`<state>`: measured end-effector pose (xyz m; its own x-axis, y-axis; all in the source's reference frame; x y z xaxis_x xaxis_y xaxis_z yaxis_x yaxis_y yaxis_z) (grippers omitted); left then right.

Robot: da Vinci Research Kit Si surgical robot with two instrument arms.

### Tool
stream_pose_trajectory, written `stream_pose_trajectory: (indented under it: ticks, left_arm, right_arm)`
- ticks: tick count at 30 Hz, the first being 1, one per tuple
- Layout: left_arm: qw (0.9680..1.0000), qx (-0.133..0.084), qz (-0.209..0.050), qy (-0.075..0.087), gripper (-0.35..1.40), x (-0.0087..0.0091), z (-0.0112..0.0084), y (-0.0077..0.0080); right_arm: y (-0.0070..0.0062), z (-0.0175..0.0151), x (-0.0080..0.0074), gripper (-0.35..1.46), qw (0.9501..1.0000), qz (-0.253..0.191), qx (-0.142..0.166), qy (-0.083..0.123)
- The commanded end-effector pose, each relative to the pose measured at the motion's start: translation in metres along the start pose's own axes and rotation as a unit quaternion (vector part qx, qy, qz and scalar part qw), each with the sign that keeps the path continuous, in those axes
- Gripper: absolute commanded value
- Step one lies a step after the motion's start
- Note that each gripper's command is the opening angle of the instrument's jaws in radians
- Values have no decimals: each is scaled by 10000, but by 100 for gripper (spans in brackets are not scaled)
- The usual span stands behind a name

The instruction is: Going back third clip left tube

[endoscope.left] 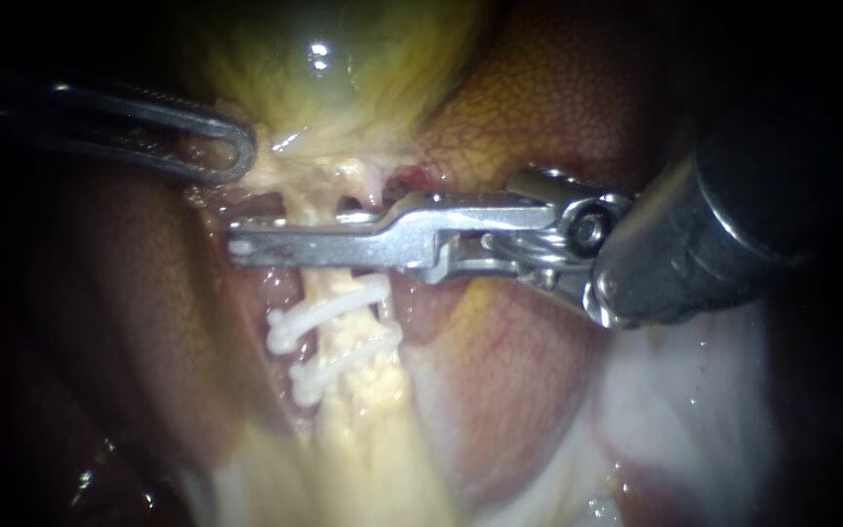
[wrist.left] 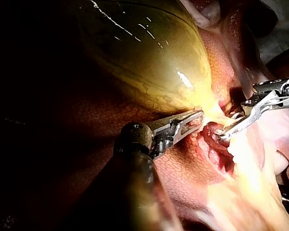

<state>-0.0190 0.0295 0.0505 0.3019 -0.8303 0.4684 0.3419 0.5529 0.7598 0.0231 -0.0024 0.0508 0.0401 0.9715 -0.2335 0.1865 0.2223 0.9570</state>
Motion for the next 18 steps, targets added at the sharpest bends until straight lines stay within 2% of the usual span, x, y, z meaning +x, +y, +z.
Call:
stream_pose_trajectory:
  ticks: [1,3,4,5,7,8,12,14,15,16,18]
  left_arm:
    - [10000,0,0,0,-35,0,0,0]
    - [10000,-1,1,0,-35,0,0,0]
    - [10000,-1,1,0,-35,1,0,0]
    - [10000,-2,2,0,-35,1,0,0]
    - [10000,-2,2,-1,-35,1,0,0]
    - [10000,-3,3,-1,-35,1,0,0]
    - [10000,-2,4,-1,-35,1,0,0]
    - [10000,-1,4,0,-35,2,0,0]
    - [10000,0,4,0,-35,2,-1,0]
    - [10000,1,5,1,-35,2,-1,0]
    - [10000,2,6,1,-35,2,-2,0]
  right_arm:
    - [1,-1,0,-35,10000,-15,-5,6]
    - [2,0,-1,-35,9997,-199,99,-57]
    - [4,1,-3,-20,9992,-354,185,-101]
    - [7,2,-4,3,9984,-452,263,-216]
    - [13,4,-9,22,9964,-714,46,-451]
    - [18,5,-13,31,9934,-944,-139,-637]
    - [33,7,-26,46,9752,-1856,-689,-993]
    - [34,4,-30,49,9655,-2257,-879,-960]
    - [33,1,-30,50,9586,-2512,-965,-934]
    - [30,-2,-30,50,9545,-2647,-1015,-920]
    - [21,-12,-31,50,9407,-3074,-1097,-924]
